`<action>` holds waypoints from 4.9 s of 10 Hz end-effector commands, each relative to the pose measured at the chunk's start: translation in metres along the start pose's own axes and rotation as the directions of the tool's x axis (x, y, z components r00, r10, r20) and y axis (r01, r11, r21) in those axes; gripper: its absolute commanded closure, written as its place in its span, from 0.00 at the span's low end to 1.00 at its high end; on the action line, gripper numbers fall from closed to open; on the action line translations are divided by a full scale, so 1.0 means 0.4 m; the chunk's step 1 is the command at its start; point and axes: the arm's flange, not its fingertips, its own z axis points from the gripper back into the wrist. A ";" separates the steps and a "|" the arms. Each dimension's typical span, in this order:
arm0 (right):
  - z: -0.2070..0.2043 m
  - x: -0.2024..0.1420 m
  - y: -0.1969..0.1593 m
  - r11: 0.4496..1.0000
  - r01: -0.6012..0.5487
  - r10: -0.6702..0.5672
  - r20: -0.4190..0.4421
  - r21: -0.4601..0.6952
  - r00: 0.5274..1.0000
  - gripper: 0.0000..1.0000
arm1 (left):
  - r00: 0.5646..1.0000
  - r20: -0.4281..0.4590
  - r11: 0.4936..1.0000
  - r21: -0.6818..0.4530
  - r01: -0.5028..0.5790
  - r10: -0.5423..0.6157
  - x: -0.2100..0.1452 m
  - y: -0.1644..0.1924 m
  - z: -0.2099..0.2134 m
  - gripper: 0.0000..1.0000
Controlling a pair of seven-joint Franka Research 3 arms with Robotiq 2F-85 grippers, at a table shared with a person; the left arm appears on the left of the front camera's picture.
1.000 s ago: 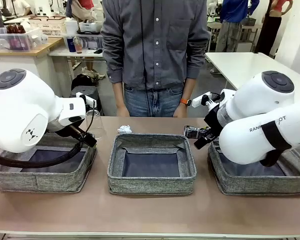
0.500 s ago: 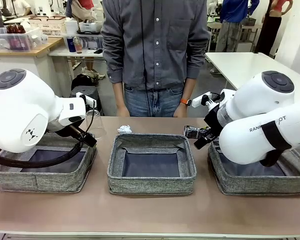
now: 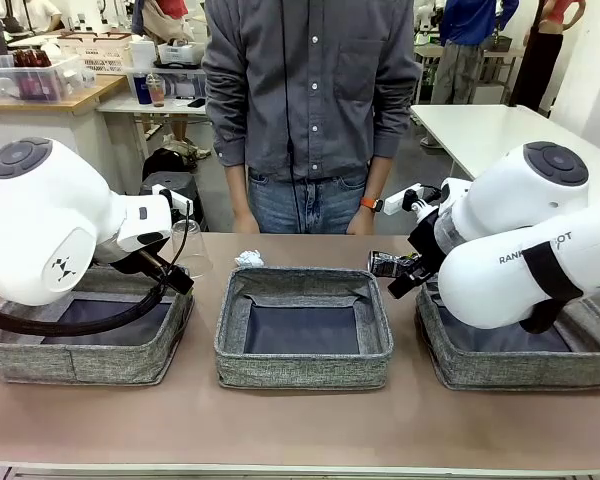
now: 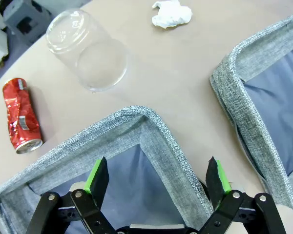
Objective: Sort the waste into the appropriate baskets.
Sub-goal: Pick up the waste item pointed out by the person.
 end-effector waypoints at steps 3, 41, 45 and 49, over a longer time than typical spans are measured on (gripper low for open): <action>0.188 0.033 0.031 0.992 0.120 -0.120 -0.011 0.045 0.993 0.00 | 1.000 -0.006 0.998 -0.054 -0.026 0.026 0.030 -0.016 0.242 0.00; 0.533 -0.162 -0.278 0.284 0.361 -0.736 -0.040 0.888 0.676 0.00 | 0.920 0.199 0.207 -0.969 0.134 0.336 -0.203 0.194 0.457 0.00; 0.533 -0.162 -0.278 0.284 0.361 -0.736 -0.040 0.888 0.676 0.00 | 0.924 0.138 0.203 -0.977 0.068 0.356 -0.205 0.192 0.465 0.00; 0.533 -0.162 -0.278 0.284 0.361 -0.736 -0.040 0.888 0.676 0.00 | 0.932 -0.167 0.243 -0.937 -0.252 0.321 0.000 0.109 0.493 0.00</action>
